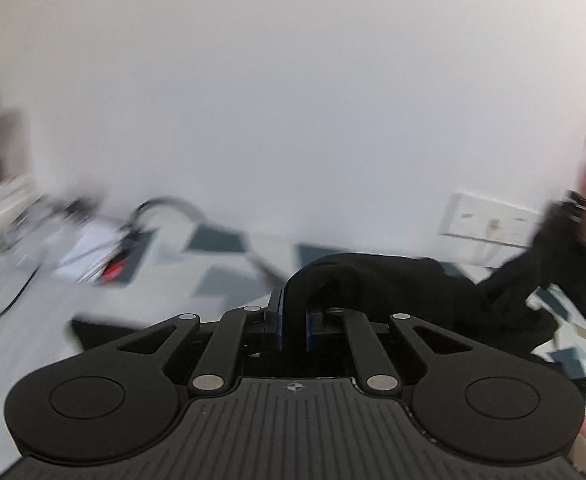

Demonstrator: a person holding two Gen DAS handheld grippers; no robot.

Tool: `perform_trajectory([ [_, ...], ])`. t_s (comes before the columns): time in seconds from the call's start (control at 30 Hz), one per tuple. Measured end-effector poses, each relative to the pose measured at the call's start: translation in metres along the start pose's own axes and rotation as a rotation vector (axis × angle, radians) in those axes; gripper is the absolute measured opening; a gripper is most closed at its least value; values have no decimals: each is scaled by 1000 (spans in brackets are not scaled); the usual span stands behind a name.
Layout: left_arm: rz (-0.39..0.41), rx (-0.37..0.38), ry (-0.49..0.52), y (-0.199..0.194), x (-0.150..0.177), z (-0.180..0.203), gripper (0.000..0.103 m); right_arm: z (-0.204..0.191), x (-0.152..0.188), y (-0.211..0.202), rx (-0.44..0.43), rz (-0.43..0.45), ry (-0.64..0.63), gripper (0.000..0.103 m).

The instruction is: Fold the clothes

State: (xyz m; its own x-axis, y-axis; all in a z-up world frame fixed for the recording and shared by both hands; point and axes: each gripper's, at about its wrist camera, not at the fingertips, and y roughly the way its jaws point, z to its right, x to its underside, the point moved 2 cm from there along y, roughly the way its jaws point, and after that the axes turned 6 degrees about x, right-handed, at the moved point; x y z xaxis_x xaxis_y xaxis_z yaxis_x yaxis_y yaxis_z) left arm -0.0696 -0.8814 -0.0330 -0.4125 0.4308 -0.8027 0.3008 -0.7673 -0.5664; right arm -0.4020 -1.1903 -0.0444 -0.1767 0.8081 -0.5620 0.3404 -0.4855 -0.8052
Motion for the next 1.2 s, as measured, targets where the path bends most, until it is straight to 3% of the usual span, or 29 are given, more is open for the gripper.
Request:
perform_trajectory([
  [0.23, 82, -98, -211, -18, -6, -49, 11, -9, 0, -1, 5, 2, -27, 102],
  [0.33, 73, -88, -192, -16, -7, -44, 13, -14, -1, -1, -1, 0, -37, 102],
  [0.43, 55, -67, -153, -12, -8, -34, 23, -18, 1, -1, -6, -3, -46, 102],
  [0.47, 51, -62, -138, -11, -8, -30, 26, -19, 2, -1, -6, -4, -51, 102],
  [0.53, 59, -51, -79, -11, -10, -21, 53, -21, 4, -2, -5, -6, -60, 102],
  [0.6, 71, -40, -13, -11, -11, -10, 72, -21, 5, -1, -4, -8, -60, 102],
  [0.63, 77, -35, 21, -11, -12, -5, 76, -21, 5, -1, -4, -10, -55, 102],
  [0.8, 50, 17, 160, 0, -8, 18, 85, -20, 7, 0, -4, -3, -53, 102],
  [1.2, -44, 144, 493, 31, 6, 74, 94, -18, 13, 12, -7, -25, -34, 102],
])
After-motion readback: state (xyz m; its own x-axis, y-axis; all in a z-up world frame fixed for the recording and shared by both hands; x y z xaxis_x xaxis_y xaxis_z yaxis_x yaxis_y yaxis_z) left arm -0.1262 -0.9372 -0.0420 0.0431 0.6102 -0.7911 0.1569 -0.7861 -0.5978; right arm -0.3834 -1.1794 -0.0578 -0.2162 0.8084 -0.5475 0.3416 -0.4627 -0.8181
